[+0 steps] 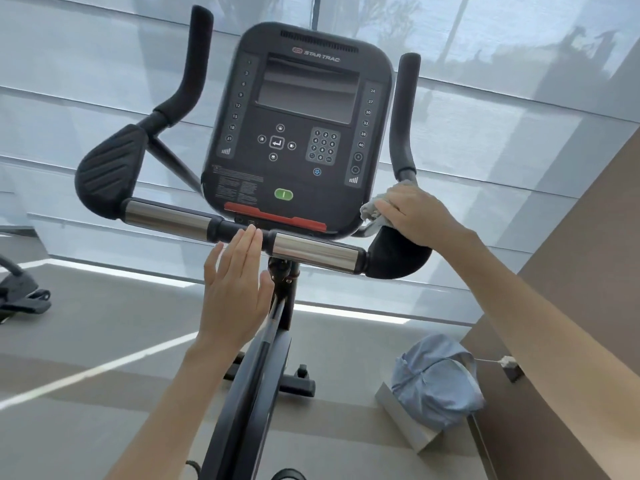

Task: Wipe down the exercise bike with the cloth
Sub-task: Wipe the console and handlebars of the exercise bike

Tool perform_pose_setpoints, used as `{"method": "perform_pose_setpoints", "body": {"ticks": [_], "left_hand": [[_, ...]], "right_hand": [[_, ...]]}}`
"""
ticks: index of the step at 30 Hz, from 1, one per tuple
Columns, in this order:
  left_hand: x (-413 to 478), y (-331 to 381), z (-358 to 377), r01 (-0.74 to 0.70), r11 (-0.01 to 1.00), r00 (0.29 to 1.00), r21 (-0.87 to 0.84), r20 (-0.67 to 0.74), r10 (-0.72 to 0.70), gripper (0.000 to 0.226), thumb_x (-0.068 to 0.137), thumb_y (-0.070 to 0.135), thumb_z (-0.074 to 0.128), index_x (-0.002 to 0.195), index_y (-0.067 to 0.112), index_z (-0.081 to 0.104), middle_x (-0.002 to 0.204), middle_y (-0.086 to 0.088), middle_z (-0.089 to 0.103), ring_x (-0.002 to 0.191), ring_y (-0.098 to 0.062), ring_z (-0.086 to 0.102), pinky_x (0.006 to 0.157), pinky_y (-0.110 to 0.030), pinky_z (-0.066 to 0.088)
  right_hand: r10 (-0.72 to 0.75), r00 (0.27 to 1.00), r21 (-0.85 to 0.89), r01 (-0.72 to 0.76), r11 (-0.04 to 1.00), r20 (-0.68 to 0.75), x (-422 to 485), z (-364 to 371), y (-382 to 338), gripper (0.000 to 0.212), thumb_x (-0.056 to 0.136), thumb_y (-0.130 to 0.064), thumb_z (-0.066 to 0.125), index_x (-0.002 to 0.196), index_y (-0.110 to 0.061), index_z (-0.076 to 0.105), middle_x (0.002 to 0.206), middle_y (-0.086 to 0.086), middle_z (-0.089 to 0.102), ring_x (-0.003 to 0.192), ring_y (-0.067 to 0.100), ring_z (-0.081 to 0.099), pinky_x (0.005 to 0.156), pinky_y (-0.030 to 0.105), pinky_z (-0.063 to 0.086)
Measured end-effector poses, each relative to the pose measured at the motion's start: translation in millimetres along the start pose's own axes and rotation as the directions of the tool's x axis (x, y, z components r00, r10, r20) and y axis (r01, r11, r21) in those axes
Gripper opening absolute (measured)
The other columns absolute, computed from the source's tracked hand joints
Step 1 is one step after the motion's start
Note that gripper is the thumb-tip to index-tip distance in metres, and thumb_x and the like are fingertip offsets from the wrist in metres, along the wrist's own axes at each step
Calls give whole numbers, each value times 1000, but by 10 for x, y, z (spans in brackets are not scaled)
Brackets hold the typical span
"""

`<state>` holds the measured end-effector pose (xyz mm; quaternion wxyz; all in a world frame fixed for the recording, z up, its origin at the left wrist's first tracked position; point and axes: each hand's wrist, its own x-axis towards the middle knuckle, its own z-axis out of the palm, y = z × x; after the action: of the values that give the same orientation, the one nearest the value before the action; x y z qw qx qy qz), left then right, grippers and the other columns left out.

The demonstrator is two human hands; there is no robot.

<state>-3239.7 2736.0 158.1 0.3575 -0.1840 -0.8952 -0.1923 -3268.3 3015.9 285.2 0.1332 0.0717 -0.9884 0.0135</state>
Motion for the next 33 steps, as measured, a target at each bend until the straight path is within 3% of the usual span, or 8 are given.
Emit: {"method": "perform_pose_setpoints", "body": {"ticks": [4,10,15,20,23,26,29,33], "left_hand": [[-8,-43,29,-16,999,1000,38,23,15,53,92,24,31,138,1,42,143,-16,44,134,-29,40,113,-49,24],[-3,-52,15,-18,999,999,29,35,17,53,92,24,31,138,2,43,143,-14,45,135,-27,39,113,-48,23],[10,-73,10,-37,999,999,22,29,36,51,92,21,32,138,1,43,142,-15,45,134,-27,39,113,-47,23],[-13,-106,20,5,999,999,-50,-53,-7,53,86,10,46,138,-1,41,144,-16,42,135,-25,33,113,-47,25],[-37,-148,-2,24,997,996,-74,-79,-30,55,85,9,47,138,-1,39,144,-17,40,135,-26,32,112,-47,26],[-63,-167,-28,28,997,997,-73,-68,-33,53,87,13,41,138,-1,40,144,-17,41,134,-27,35,112,-47,26],[-97,-167,-48,39,997,998,-68,-47,-42,52,88,15,39,137,-2,42,144,-17,42,134,-28,36,112,-48,27],[-119,-161,-84,48,998,998,-43,-29,-49,52,89,16,35,136,-4,42,142,-19,43,132,-33,40,109,-52,31]], "right_hand": [[-148,987,-90,142,986,-68,-210,100,-224,32,98,-17,32,81,-10,58,76,7,59,87,26,51,72,33,31],[-269,950,-127,251,960,-157,-452,185,-679,33,99,-17,31,110,-20,62,80,3,65,74,29,58,65,33,35],[-211,977,-2,211,978,16,-279,164,-816,26,101,-25,25,92,-25,49,64,-14,37,69,26,50,61,33,34],[-138,969,364,56,930,204,20,141,-1022,34,100,-41,22,83,-37,51,94,-11,56,97,22,53,88,38,37],[-147,947,484,-10,875,284,217,161,-1135,39,99,-46,27,111,-31,61,113,-9,59,107,15,52,89,29,33],[-172,925,522,-32,852,338,377,175,-1319,44,99,-48,29,121,-24,58,122,-3,58,111,18,52,90,30,33],[-192,933,428,47,902,303,397,220,-1475,42,97,-51,28,121,-32,57,118,-4,61,105,19,53,86,31,36],[-359,932,-139,349,927,-57,35,464,-1458,41,98,-43,32,138,-33,34,95,4,53,74,25,51,58,32,37]]}}
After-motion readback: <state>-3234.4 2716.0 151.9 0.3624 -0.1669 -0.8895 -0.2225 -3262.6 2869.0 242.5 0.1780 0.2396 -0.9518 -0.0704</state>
